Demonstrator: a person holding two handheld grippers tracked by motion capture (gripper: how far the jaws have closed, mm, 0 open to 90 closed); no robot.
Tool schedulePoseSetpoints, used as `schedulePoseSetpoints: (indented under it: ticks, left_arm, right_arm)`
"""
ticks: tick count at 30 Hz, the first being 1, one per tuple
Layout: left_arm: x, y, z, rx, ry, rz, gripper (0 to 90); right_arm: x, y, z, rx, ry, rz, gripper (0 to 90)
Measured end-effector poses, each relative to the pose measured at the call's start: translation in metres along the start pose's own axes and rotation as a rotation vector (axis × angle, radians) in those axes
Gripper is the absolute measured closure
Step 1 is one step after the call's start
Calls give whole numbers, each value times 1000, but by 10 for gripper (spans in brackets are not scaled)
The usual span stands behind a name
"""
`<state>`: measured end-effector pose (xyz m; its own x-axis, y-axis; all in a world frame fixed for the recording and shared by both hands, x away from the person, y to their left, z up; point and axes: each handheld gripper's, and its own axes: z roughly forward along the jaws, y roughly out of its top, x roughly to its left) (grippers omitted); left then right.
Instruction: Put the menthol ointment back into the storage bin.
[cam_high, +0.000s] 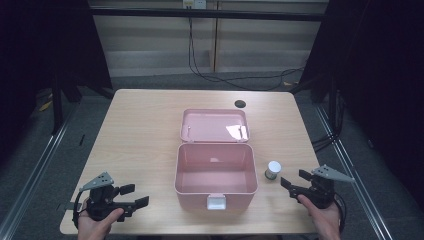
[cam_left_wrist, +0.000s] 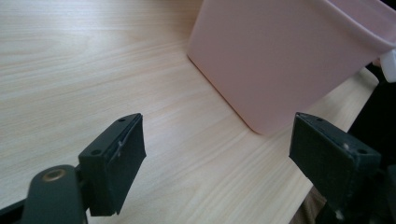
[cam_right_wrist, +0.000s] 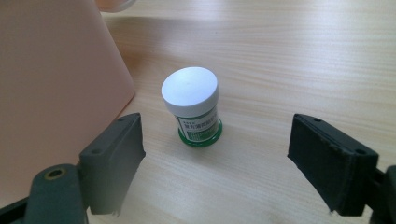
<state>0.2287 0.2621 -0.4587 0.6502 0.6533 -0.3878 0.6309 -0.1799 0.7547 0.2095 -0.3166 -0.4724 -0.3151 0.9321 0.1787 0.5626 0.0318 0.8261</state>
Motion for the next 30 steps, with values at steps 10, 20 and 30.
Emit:
schedulePoseSetpoints:
  ticks: [10, 20, 30]
  left_arm:
    - [-3, 0, 0, 0, -6, 6, 201]
    - [-4, 0, 1, 17, -15, 19, 201]
    - [-5, 1, 1, 22, -21, 16, 201]
  right_arm:
    - [2, 0, -2, 33, 68, -7, 207]
    - [3, 12, -7, 62, 106, -17, 214]
    - [4, 26, -5, 111, 147, -56, 321]
